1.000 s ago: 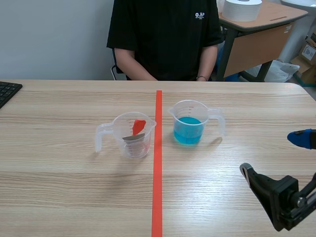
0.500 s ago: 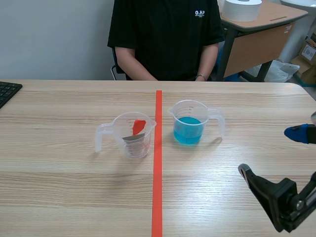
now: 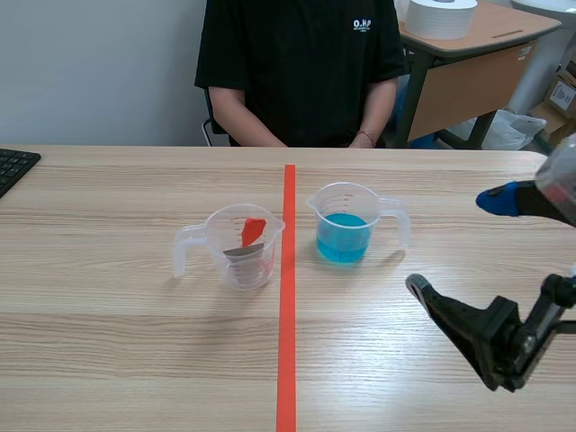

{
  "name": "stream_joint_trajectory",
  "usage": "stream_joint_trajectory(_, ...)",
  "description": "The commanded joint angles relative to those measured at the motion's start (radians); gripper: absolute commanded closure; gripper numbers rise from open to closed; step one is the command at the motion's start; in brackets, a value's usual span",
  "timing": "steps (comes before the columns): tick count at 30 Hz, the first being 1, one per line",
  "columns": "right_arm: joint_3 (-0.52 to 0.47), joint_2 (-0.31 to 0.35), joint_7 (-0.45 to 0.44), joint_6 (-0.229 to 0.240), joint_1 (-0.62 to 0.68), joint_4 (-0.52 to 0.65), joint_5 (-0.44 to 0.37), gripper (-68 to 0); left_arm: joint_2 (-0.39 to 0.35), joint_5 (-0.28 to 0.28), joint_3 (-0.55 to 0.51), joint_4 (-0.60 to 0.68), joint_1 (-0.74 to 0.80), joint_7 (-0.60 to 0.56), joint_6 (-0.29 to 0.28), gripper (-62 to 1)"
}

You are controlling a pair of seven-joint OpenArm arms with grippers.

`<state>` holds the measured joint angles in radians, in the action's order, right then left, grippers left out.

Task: Do the redox reaction experiment.
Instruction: 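Lift the metal plate out of the left beaker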

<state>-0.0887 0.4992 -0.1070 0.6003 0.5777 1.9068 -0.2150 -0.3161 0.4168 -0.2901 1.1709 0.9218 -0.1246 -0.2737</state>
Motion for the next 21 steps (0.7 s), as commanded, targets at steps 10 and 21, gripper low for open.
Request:
stream_joint_trajectory(10,0.178,0.013,-0.015,0.026,-0.203,-0.011,0.056,-67.9,0.002,0.006,0.021,0.002,0.011,-0.01,-0.007,-62.3)
stream_joint_trajectory(21,0.442,0.005,-0.11,0.03,-0.493,-0.239,0.086,-67.9,0.002,0.006,0.021,0.002,0.011,-0.01,-0.007,-62.3)
